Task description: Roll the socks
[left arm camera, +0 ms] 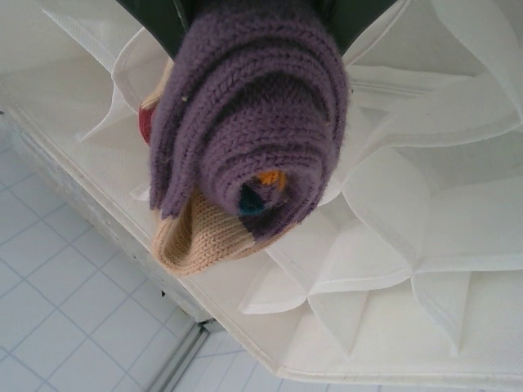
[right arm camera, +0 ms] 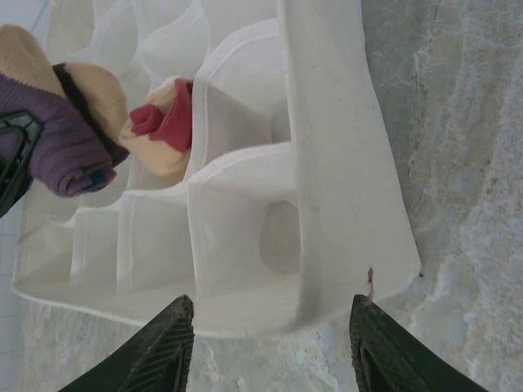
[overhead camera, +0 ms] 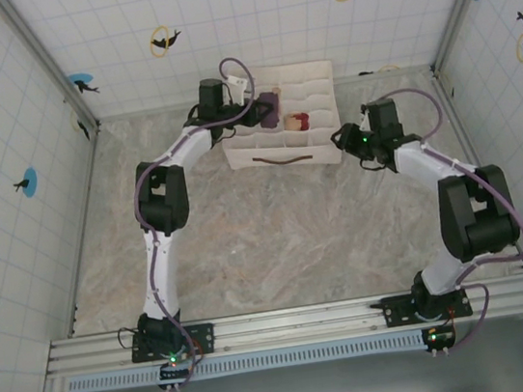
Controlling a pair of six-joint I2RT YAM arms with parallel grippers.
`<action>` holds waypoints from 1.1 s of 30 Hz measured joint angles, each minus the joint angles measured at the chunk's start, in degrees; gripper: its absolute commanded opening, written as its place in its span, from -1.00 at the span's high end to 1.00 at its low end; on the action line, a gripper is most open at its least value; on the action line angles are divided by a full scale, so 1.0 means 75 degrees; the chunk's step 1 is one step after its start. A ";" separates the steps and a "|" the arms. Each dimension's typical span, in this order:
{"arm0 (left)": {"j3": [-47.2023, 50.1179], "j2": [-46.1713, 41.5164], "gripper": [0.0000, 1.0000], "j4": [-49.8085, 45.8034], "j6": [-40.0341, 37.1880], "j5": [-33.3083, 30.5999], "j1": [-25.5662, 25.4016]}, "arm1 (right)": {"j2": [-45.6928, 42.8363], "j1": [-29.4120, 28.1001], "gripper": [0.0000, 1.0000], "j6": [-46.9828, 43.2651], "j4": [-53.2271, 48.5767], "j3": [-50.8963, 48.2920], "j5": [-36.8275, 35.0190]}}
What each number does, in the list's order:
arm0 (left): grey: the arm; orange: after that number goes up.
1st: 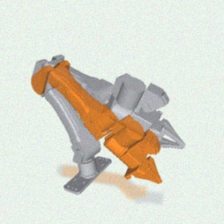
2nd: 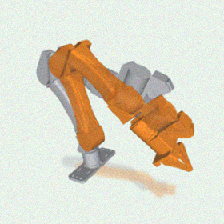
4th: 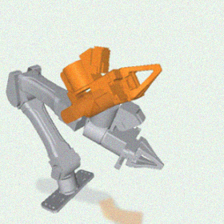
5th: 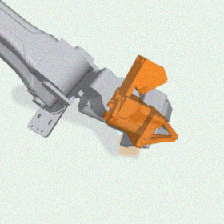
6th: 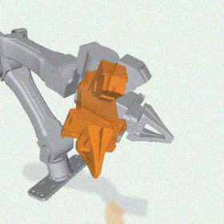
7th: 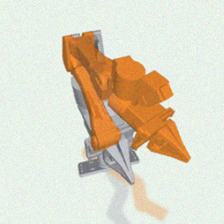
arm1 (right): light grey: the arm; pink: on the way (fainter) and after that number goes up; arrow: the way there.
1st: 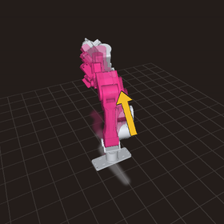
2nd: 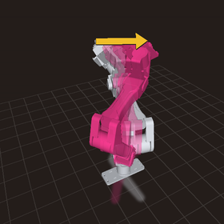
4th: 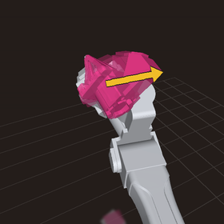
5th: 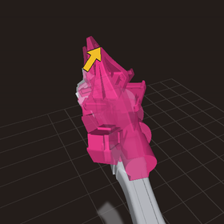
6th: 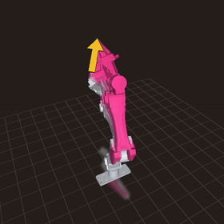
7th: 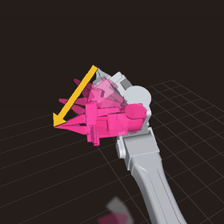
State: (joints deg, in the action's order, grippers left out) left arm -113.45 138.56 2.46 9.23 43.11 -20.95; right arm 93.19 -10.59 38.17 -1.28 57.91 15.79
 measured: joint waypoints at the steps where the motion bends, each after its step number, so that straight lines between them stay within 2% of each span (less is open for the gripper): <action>1: 0.0038 0.0000 1.00 0.0035 0.0000 0.0000 0.0000 | 0.0195 0.0012 0.05 0.0012 -0.0157 0.0216 -0.0015; 6: 0.0338 -0.0003 1.00 0.0382 -0.0015 -0.0006 0.0003 | 0.1061 0.0026 0.26 -0.0006 -0.0906 0.1093 -0.0140; 10: 0.0985 -0.0073 1.00 0.0685 -0.0073 -0.0073 0.0000 | 0.1495 0.0026 0.77 -0.0157 -0.1562 0.1655 -0.0219; 13: 0.1521 -0.0294 1.00 0.0787 -0.0172 -0.0204 0.0000 | 0.1617 0.0009 0.98 -0.0490 -0.2189 0.2104 -0.0455; 27: 0.4185 -0.2876 1.00 0.1408 -0.0860 -0.1256 -0.0525 | 0.1591 0.0020 1.00 -0.2241 -0.3646 0.2530 -0.0632; 33: 0.4774 -0.3235 1.00 0.1606 -0.1011 -0.1609 -0.0819 | 0.1364 0.0041 1.00 -0.2865 -0.3993 0.2355 -0.0289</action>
State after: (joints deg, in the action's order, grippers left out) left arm -77.65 114.30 14.50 1.65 31.05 -27.09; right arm 103.42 -10.28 16.69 -31.22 75.57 13.63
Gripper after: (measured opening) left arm 0.242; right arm 0.064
